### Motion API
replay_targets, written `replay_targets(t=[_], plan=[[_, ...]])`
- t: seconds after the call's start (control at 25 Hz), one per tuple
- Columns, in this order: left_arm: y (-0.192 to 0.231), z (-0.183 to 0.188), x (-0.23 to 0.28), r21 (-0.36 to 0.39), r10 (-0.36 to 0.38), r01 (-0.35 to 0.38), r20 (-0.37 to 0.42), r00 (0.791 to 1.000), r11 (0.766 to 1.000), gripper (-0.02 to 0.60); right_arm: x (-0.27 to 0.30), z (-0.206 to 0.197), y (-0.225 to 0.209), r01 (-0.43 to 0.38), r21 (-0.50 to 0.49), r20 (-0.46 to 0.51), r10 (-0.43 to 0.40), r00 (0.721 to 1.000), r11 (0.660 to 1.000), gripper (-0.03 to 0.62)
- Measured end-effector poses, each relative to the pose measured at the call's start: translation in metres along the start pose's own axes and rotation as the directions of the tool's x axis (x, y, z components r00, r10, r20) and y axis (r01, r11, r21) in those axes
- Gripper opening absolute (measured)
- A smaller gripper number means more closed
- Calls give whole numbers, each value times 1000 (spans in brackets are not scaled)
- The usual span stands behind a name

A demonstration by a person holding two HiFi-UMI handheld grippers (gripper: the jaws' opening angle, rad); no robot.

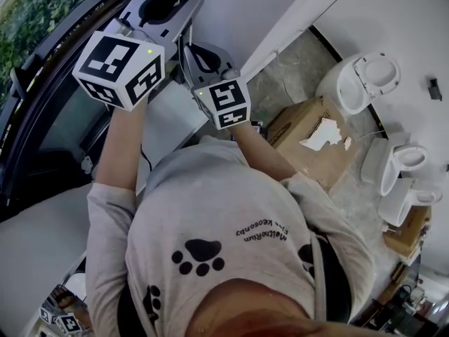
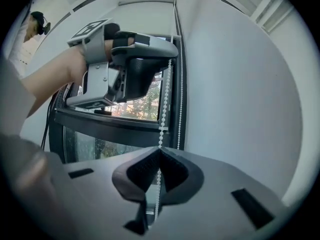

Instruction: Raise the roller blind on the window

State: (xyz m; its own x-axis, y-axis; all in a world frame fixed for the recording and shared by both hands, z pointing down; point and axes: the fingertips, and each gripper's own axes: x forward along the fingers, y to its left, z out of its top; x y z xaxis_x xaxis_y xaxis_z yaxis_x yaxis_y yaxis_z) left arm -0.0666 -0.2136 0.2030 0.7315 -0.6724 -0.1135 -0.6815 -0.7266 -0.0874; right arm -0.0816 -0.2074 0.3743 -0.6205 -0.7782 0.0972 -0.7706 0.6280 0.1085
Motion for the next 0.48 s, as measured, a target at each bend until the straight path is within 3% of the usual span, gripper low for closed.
replay_targets(t=[0.04,0.12,0.48], plan=[[1,1,1,-3,-5,5,-2,1000,1000,26,0,0,1,-1,0,1,1,1000,1000,9],[0,1,2,-8,-15,15,-7,1000,1000,12,1,0,1,1,-1,4,-1,1000,1000,9],[-7,-35,-2,-44,-5,2,-52,999,999,9,-1,-35,1,15,12,-36,-15,999,1000,9]])
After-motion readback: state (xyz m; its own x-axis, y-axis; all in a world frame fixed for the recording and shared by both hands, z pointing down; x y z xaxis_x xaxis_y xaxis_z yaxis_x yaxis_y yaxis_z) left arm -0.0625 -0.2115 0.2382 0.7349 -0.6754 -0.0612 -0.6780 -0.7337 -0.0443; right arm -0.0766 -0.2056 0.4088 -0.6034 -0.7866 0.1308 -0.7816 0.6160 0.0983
